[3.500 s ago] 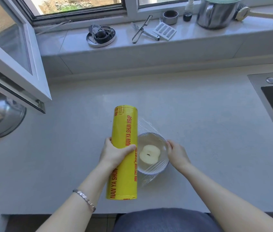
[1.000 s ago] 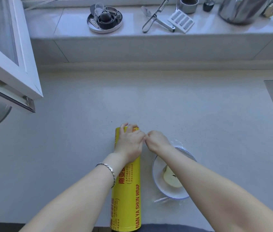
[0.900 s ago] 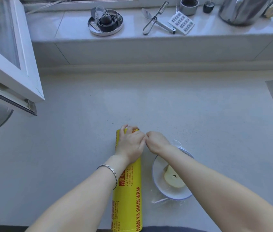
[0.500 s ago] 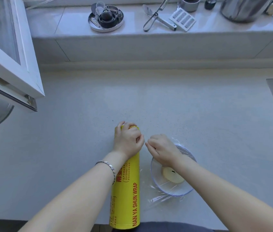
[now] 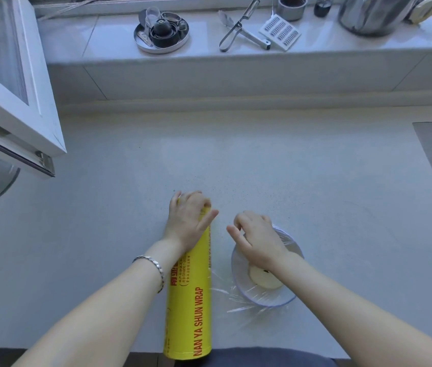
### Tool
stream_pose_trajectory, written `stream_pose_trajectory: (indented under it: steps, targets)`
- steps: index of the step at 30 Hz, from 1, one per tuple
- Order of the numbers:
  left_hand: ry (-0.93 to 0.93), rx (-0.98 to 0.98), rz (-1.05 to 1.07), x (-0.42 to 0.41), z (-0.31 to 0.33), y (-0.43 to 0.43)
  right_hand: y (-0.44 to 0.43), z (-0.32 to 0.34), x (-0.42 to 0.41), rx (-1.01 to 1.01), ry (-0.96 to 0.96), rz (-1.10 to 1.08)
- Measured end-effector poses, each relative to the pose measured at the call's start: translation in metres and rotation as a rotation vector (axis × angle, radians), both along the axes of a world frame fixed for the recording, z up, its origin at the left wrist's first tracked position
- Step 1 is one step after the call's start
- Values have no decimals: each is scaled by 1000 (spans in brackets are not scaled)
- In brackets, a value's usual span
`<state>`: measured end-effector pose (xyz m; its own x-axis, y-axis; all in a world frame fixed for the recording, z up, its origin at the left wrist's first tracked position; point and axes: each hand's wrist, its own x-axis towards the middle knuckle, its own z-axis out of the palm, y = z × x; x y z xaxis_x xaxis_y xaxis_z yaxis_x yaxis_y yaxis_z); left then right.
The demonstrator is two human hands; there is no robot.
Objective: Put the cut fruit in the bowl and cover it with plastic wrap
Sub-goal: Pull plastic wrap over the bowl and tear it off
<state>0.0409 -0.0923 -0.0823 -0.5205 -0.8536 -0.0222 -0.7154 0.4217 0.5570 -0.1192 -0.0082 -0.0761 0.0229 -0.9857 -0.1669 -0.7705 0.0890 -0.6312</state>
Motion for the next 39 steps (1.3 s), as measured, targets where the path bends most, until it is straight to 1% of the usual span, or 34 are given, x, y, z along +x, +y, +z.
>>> stream_pose_trajectory:
  steps: [1,3,4,6,8,10,12,14,17,19,22,24,28,32,36,39]
  targets:
    - [13,0,40,1,2,4,-3,5,1,29,-19,-23]
    - [-21,4,225,1,6,17,-6,11,2,102,-39,-26]
    - [-60,57,337,0,7,25,-8,13,2,143,-39,-19]
    - [-123,229,526,-2,13,35,-11,14,3,209,8,8]
    - [-127,412,666,1,18,37,-13,13,7,243,57,45]
    - [-83,561,748,3,21,32,-14,11,15,253,71,80]
    - [-8,623,776,6,18,30,-16,13,23,279,97,122]
    - [110,665,799,10,14,34,-17,14,29,316,126,168]
    - [303,799,852,13,12,44,-16,14,30,337,97,187]
    - [310,792,863,12,12,46,-15,14,32,317,69,172]
    - [229,745,831,7,13,47,-15,15,35,307,32,123]
    - [206,710,794,3,12,50,-16,15,37,309,10,75]
    - [201,645,795,2,7,51,-21,11,40,294,48,15]
    - [248,654,785,7,7,51,-20,6,37,240,127,45]
    - [261,662,771,9,4,50,-18,10,32,245,152,49]
    - [256,659,766,9,4,50,-8,15,28,249,108,94]
